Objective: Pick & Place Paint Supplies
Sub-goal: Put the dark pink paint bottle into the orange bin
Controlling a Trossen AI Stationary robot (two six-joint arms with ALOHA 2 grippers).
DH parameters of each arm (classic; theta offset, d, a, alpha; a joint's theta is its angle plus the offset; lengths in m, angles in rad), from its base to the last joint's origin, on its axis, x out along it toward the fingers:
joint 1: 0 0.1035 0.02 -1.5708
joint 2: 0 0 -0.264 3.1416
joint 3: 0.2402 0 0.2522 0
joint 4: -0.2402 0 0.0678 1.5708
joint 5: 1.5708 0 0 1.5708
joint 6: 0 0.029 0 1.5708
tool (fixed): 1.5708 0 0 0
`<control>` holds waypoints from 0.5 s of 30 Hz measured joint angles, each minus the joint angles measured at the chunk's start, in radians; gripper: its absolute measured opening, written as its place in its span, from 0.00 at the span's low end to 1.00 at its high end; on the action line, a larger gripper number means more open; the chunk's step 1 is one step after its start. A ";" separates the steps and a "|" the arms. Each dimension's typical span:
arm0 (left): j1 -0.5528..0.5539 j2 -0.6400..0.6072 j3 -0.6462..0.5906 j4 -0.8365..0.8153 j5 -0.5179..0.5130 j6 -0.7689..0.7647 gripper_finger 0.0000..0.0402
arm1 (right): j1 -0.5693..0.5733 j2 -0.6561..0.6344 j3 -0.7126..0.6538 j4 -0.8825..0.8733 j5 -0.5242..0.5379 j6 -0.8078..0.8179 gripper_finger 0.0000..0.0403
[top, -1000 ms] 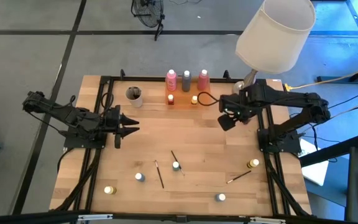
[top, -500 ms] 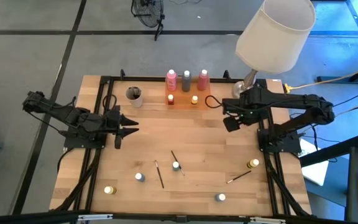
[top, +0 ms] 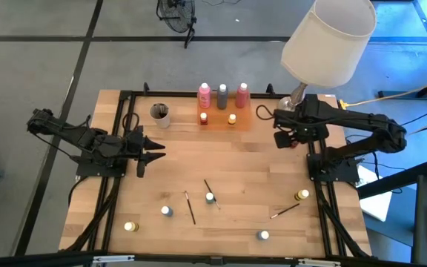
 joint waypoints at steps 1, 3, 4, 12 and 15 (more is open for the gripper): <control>0.000 0.000 0.000 0.000 0.000 -0.001 0.31 | -0.015 -0.004 -0.015 0.000 0.000 0.000 0.75; 0.000 0.000 0.000 0.000 0.000 -0.002 0.31 | -0.045 -0.009 -0.039 0.000 0.002 0.000 0.75; 0.000 0.000 0.000 0.000 0.000 -0.002 0.31 | -0.059 -0.010 -0.051 0.000 0.002 -0.001 0.75; 0.000 0.000 0.000 0.000 0.000 -0.001 0.31 | -0.159 -0.010 -0.092 0.000 0.042 -0.050 0.75; 0.000 0.000 0.000 0.000 0.000 -0.001 0.31 | -0.199 -0.010 -0.092 0.000 0.058 -0.060 0.75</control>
